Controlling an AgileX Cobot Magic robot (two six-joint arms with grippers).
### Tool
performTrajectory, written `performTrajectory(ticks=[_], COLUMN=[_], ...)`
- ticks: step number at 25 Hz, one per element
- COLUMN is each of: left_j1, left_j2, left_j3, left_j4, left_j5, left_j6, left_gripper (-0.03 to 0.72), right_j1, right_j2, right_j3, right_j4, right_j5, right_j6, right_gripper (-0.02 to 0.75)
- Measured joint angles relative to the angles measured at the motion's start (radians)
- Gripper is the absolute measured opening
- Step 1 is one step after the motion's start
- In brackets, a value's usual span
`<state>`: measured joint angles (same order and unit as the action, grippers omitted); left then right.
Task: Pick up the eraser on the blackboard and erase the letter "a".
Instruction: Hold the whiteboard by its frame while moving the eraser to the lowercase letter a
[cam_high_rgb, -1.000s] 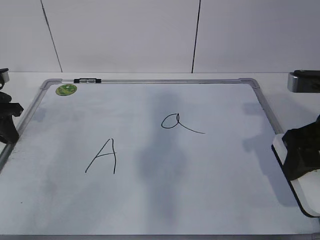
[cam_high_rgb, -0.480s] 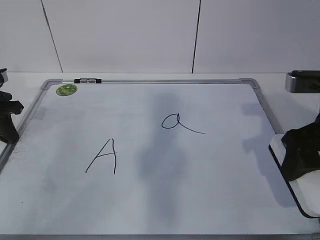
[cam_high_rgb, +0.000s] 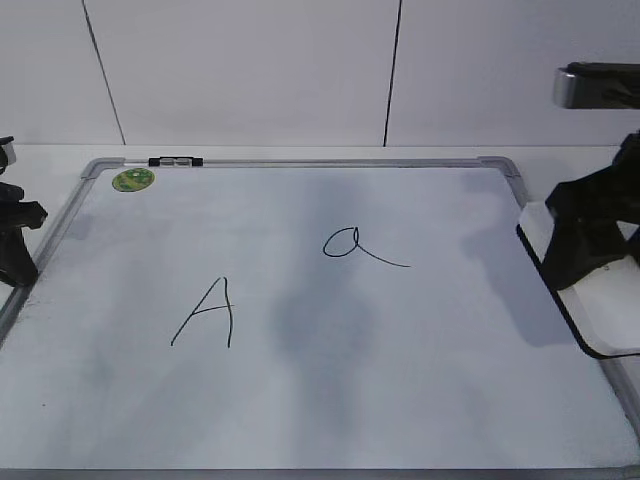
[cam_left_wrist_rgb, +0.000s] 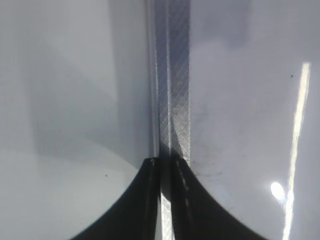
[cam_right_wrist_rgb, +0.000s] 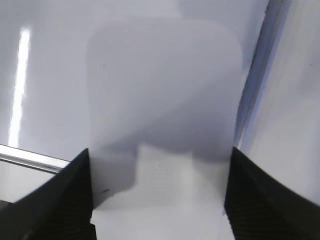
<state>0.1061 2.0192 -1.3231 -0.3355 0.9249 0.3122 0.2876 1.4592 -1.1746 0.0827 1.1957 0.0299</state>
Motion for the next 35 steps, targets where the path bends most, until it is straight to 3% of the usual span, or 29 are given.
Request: performTrajectory(ticks=[10,27,35], left_j1=[0.000,0.000,0.001], left_j2=[0.000,0.000,0.002], left_j3=[0.000,0.000,-0.001], left_j4=[0.000,0.000,0.004], left_j5=[0.000,0.004,0.004], left_j6=[0.002,0.005,0.005], left_gripper=[0.060,0.076,0.078], right_j1=[0.184,0.197,0.197], right_j2=[0.255,0.807,0.881], right_j3=[-0.253,-0.746,-0.872], right_j4=[-0.031,-0.034,-0.001], right_j5=[0.025,0.025,0.076], right_j6=[0.026,0.019,-0.002], right_gripper=[0.570,0.570,0.569])
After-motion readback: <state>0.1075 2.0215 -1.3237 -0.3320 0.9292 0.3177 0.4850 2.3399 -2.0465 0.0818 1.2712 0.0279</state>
